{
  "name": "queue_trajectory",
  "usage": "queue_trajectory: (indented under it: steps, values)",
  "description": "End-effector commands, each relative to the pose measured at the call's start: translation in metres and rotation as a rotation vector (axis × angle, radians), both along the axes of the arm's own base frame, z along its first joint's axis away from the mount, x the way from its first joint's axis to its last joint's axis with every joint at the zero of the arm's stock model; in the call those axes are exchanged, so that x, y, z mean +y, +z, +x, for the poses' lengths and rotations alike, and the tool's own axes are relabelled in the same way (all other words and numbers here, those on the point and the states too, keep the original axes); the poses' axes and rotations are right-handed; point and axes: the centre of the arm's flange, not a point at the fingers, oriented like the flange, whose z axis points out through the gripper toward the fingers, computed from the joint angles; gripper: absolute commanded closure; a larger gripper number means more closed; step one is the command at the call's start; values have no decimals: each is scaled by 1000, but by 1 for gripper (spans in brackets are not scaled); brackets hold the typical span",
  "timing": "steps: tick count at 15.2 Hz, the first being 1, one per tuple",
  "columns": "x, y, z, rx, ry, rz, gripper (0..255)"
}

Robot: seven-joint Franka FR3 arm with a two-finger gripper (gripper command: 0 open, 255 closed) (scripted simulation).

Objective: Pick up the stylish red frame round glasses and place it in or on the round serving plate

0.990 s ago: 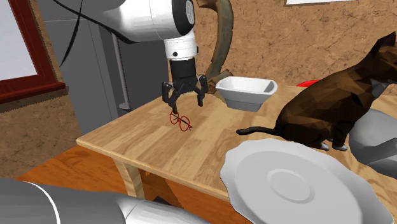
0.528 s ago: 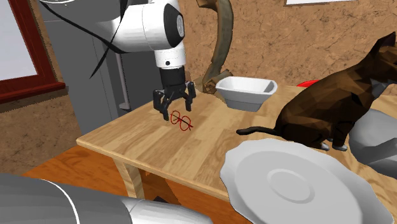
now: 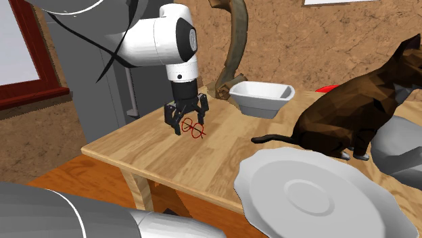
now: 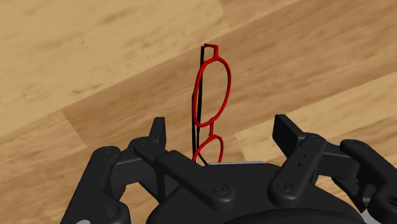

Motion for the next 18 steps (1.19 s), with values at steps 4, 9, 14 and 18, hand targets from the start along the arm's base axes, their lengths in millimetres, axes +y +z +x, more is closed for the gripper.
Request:
queue_trajectory:
  steps: [4, 9, 14, 18]
  values:
    - [0, 0, 0, 0, 0, 0, 255]
    - [0, 0, 0, 0, 0, 0, 255]
    - [0, 5, 0, 0, 0, 0, 255]
    - [0, 26, 0, 0, 0, 0, 255]
